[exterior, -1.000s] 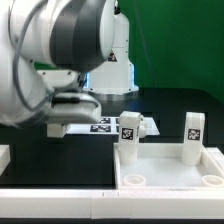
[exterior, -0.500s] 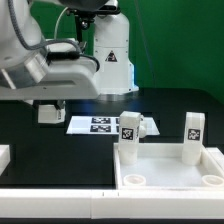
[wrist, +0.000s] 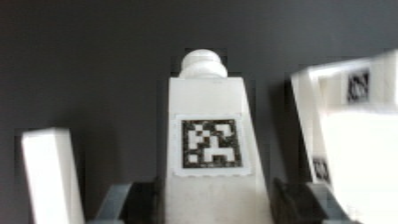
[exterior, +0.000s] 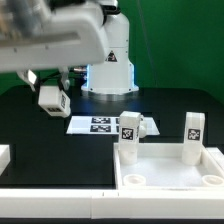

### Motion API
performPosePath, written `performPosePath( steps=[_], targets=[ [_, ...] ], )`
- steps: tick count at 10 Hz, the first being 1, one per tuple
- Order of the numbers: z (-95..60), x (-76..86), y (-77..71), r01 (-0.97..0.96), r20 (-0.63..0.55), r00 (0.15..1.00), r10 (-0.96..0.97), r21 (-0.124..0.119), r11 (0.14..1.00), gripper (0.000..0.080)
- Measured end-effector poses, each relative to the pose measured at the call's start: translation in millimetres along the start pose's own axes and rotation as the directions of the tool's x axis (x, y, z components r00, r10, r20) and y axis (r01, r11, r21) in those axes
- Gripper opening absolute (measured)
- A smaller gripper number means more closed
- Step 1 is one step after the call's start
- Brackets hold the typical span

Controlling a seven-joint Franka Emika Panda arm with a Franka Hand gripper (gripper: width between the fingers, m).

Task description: Assemble square table

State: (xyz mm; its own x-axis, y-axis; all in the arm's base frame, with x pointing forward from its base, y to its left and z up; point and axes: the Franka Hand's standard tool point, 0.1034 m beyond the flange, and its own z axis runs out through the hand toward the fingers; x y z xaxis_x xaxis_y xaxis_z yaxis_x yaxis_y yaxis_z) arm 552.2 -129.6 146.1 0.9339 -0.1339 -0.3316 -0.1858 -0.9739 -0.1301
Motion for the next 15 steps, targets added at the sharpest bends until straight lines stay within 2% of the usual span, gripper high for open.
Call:
performPosePath(
  steps=[1, 2, 3, 4, 5, 6, 7, 8, 9, 10, 12, 13, 14, 15],
  targets=[
    [3.6, -1.2, 2.5, -0.001, -0.078, 0.997, 0.000, -0.010, 1.000, 0.0281],
    [10.4, -5.7, 5.4, -0.008, -0.100, 0.995, 0.006, -0.013, 1.000, 0.0281],
    [3.7, 6.9, 2.1, -0.021, -0.199, 0.980, 0.013, -0.034, 0.999, 0.0281],
    [-2.3, 15.6, -25.9, 0.007, -0.324, 0.946, -0.027, -0.062, 0.998, 0.0281],
    [-7.6, 20.6, -56.3, 0.044, -0.388, 0.919, -0.071, -0.078, 0.996, 0.0281],
    [-17.6, 35.1, -81.4, 0.038, -0.483, 0.872, -0.075, -0.087, 0.995, 0.0281],
    [-21.2, 40.1, -114.7, 0.004, -0.554, 0.831, -0.040, -0.066, 0.998, 0.0281],
    [-18.1, 33.3, -133.2, -0.030, -0.611, 0.792, 0.003, -0.034, 0.999, 0.0281],
    [-18.0, 33.1, -127.3, -0.011, -0.666, 0.745, -0.032, -0.061, 0.998, 0.0281],
    [-16.4, 33.6, -124.7, -0.017, -0.701, 0.713, -0.035, -0.068, 0.998, 0.0281],
    [-12.3, 33.5, -131.1, -0.025, -0.692, 0.721, -0.021, -0.057, 0.998, 0.0281],
    [4.5, 32.9, -157.9, -0.007, -0.698, 0.715, -0.041, -0.067, 0.998, 0.0281],
    [16.2, 33.9, -181.1, 0.032, -0.687, 0.722, -0.088, -0.095, 0.995, 0.0281],
    [21.1, 34.9, -197.6, 0.042, -0.685, 0.722, -0.098, -0.098, 0.994, 0.0281]
  ],
)
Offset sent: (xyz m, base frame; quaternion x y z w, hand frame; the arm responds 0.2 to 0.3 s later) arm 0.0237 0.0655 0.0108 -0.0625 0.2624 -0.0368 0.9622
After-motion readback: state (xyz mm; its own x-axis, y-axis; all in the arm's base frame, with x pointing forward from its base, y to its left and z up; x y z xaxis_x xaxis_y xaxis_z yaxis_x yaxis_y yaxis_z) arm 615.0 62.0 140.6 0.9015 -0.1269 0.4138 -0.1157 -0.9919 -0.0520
